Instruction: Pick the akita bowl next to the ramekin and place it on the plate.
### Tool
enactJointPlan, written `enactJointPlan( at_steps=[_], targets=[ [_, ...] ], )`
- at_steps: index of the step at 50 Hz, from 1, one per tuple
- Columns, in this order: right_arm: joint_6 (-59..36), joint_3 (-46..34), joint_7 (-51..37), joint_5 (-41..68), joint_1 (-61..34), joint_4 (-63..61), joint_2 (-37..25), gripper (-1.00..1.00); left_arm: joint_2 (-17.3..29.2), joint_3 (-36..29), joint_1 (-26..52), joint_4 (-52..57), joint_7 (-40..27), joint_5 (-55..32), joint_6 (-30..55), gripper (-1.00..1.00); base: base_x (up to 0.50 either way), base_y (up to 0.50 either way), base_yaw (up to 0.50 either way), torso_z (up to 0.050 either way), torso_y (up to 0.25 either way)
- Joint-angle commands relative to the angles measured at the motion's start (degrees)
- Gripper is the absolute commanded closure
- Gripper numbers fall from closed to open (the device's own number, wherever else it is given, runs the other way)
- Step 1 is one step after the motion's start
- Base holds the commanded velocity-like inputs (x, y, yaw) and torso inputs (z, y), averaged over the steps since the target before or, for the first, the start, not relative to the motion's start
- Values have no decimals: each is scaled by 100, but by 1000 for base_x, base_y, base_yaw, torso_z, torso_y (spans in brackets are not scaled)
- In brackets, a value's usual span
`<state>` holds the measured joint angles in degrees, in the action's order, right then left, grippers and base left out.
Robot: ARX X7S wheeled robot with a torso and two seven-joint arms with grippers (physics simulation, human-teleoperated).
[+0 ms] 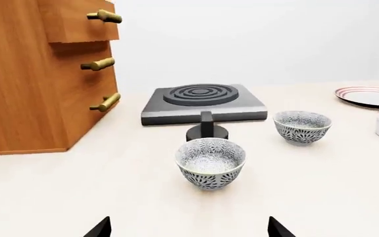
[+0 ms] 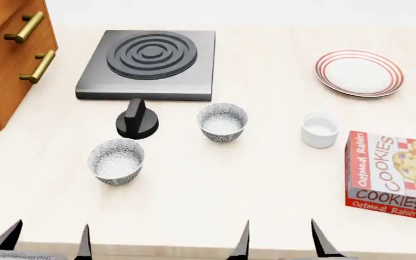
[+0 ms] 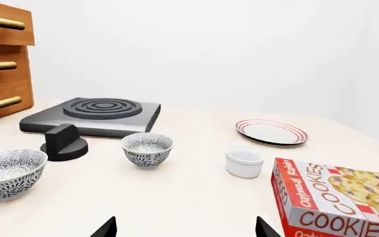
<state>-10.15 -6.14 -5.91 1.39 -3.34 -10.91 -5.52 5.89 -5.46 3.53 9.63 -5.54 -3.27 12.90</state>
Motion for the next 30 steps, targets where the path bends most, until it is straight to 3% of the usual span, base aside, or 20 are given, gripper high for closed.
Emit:
enactJointPlan(
  at_steps=[1, 6, 12, 17, 25, 30],
  targets=[
    [-1733, 81, -45, 72, -792, -1587, -204, -100, 223, -22, 712, 1420, -43, -101, 1623, -100, 0, 0, 0, 0, 0],
    [-2713, 231, 7, 203, -1460, -2174, -317, -100, 347, 48, 1480, 2070, 13, -251, 2653, -100, 0, 0, 0, 0, 0],
    [-3666, 555, 147, 484, -2211, -2561, -483, -100, 564, 95, 2233, 2222, 180, -372, 3310, -100, 0, 0, 0, 0, 0],
    [-4877, 1502, 309, 1071, -3123, -2793, -544, -100, 681, 737, 3131, 1920, 297, -719, 4054, -100, 0, 0, 0, 0, 0],
    [-5083, 1964, 647, 1211, -3246, -2462, -1106, -100, 1127, 1221, 3703, 1139, 433, -774, 4238, -100, 0, 0, 0, 0, 0],
    [-4922, 1993, 819, 1133, -2976, -2344, -1474, -100, 1490, 1318, 3532, 835, 563, -689, 4073, -100, 0, 0, 0, 0, 0]
  ],
)
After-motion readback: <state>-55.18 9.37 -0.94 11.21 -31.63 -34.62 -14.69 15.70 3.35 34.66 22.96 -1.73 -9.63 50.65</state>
